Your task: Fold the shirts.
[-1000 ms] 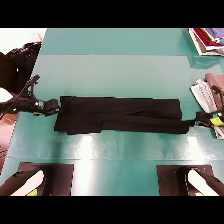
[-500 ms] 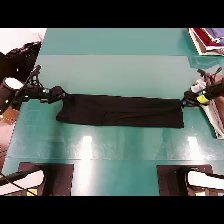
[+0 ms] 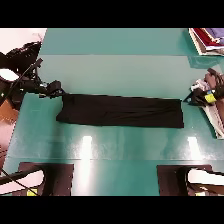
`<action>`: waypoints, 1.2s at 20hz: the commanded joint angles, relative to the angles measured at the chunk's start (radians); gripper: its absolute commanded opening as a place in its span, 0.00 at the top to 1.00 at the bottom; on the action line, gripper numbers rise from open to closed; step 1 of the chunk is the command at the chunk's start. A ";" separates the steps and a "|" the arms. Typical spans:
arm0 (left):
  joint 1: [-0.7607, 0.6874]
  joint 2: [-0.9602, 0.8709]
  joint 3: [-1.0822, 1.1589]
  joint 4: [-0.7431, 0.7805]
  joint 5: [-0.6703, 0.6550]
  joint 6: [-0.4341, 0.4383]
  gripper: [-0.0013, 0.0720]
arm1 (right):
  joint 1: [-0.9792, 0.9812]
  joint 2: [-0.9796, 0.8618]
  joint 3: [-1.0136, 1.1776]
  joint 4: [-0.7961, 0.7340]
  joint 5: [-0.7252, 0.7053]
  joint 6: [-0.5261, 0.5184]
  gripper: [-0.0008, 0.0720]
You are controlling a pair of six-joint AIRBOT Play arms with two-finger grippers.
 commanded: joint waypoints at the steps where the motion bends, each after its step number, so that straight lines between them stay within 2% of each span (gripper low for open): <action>1: 0.000 -0.001 0.008 -0.023 -0.066 -0.001 0.95 | -0.112 0.017 -0.122 0.012 0.003 -0.084 0.18; 2: 0.000 0.000 0.008 -0.042 -0.076 0.000 0.95 | -0.134 0.012 -0.154 0.012 -0.012 -0.088 0.12; 3: 0.000 -0.001 0.008 -0.060 -0.082 0.000 0.95 | -0.150 -0.002 -0.178 0.020 -0.016 -0.116 0.12; 5: -0.032 0.000 0.008 -0.062 -0.085 0.000 0.96 | -0.171 -0.039 -0.215 0.094 -0.016 -0.181 0.13; 7: -0.100 -0.001 0.008 -0.058 -0.071 -0.001 0.96 | -0.166 -0.094 -0.222 0.186 -0.019 -0.217 0.20; 8: -0.144 -0.001 0.008 -0.050 -0.049 -0.011 0.96 | -0.159 -0.122 -0.221 0.218 -0.023 -0.228 0.20; 11: -0.270 -0.001 0.008 -0.023 0.031 -0.083 0.96 | -0.104 -0.179 -0.221 0.255 -0.049 -0.235 0.21; 12: -0.304 -0.002 0.008 -0.016 0.055 -0.092 0.96 | -0.081 -0.189 -0.221 0.257 -0.058 -0.240 0.26; 14: -0.372 -0.012 0.010 -0.016 0.106 -0.108 0.96 | -0.044 -0.193 -0.220 0.273 -0.079 -0.274 0.50; 16: -0.436 -0.042 0.019 -0.016 0.139 -0.115 0.96 | -0.014 -0.190 -0.199 0.272 -0.071 -0.286 0.84; 17: -0.467 -0.075 0.038 -0.016 0.144 -0.115 0.96 | -0.006 -0.180 -0.185 0.272 -0.058 -0.286 0.95; 20: -0.550 -0.189 0.132 -0.016 0.142 -0.117 0.96 | 0.015 -0.093 -0.127 0.272 -0.003 -0.269 0.96; 24: -0.646 -0.368 0.299 -0.016 0.134 -0.142 0.96 | 0.087 0.067 0.023 0.272 0.077 -0.128 0.96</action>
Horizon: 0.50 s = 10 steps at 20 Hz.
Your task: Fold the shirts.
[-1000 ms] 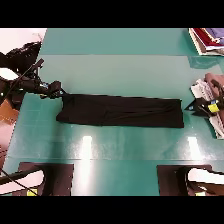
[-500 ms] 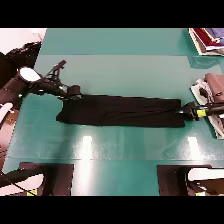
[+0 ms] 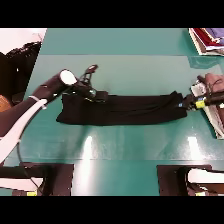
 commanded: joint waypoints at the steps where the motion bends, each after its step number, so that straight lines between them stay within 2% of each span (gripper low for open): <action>1: -0.088 -0.148 0.135 0.000 0.002 -0.029 0.96 | 0.080 0.124 0.140 0.011 0.079 0.124 0.96; 5: -0.150 -0.240 0.229 0.000 0.004 -0.048 0.96 | 0.229 0.157 0.334 0.011 0.120 0.223 0.96; 10: -0.174 -0.271 0.248 -0.006 0.054 -0.049 0.96 | 0.437 0.116 0.539 0.011 0.119 0.273 0.96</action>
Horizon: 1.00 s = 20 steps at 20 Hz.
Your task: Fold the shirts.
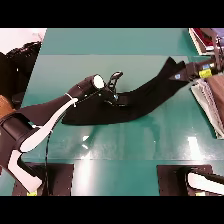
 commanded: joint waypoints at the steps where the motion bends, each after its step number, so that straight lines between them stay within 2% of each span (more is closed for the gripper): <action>1: -0.016 -0.025 0.019 -0.003 0.030 -0.004 0.96 | 0.148 -0.030 0.152 0.000 0.006 0.047 0.96; 5: -0.015 -0.025 0.019 -0.001 0.024 -0.001 0.96 | 0.261 -0.090 0.284 -0.001 0.005 0.056 0.96; 12: 0.043 0.028 0.031 0.025 -0.088 0.000 0.96 | 0.342 -0.151 0.377 -0.001 -0.001 0.056 0.96; 15: 0.111 0.123 0.031 0.131 -0.135 0.000 0.96 | 0.362 -0.151 0.377 0.001 -0.032 0.055 0.96; 20: 0.315 0.320 0.031 0.357 -0.264 0.000 0.96 | 0.473 -0.190 0.377 0.001 -0.118 0.054 0.96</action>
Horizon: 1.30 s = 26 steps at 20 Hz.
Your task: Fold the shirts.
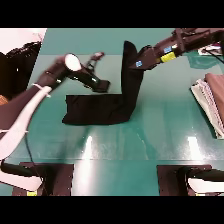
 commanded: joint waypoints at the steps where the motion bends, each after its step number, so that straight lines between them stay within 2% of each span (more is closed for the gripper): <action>1: 0.149 0.138 0.001 0.158 -0.093 0.001 0.96 | 0.106 -0.045 0.003 0.002 -0.093 -0.003 0.96; 5: 0.321 0.282 0.001 0.217 -0.125 0.008 0.96 | 0.332 -0.186 0.003 0.002 -0.350 -0.060 0.96; 6: 0.358 0.312 0.001 0.218 -0.129 0.008 0.96 | 0.389 -0.226 0.003 0.002 -0.440 -0.092 0.93; 8: 0.412 0.357 0.001 0.218 -0.138 0.008 0.96 | 0.486 -0.316 0.033 0.000 -0.567 -0.120 0.46; 9: 0.431 0.371 0.001 0.218 -0.145 0.008 0.95 | 0.511 -0.354 0.066 -0.006 -0.564 -0.120 0.33; 11: 0.456 0.387 0.001 0.218 -0.169 0.009 0.95 | 0.518 -0.389 0.132 -0.047 -0.495 -0.112 0.32; 12: 0.456 0.391 0.001 0.227 -0.181 0.009 0.95 | 0.500 -0.378 0.135 -0.093 -0.446 -0.087 0.38; 14: 0.456 0.391 0.001 0.224 -0.201 0.008 0.96 | 0.435 -0.316 0.063 -0.188 -0.364 -0.036 0.39; 18: 0.455 0.391 0.001 0.219 -0.203 0.008 0.96 | 0.229 -0.162 -0.222 -0.250 -0.241 0.031 0.39; 22: 0.455 0.387 -0.014 0.137 -0.193 0.008 0.95 | 0.027 -0.008 -0.584 -0.232 -0.295 0.085 0.38; 23: 0.455 0.387 -0.030 0.111 -0.185 0.008 0.95 | -0.009 0.019 -0.660 -0.221 -0.325 0.094 0.26; 24: 0.455 0.387 -0.050 0.089 -0.173 0.008 0.95 | -0.043 0.038 -0.730 -0.180 -0.359 0.094 0.04; 26: 0.455 0.387 -0.096 0.058 -0.148 0.008 0.95 | -0.099 0.032 -0.822 -0.065 -0.385 0.093 0.02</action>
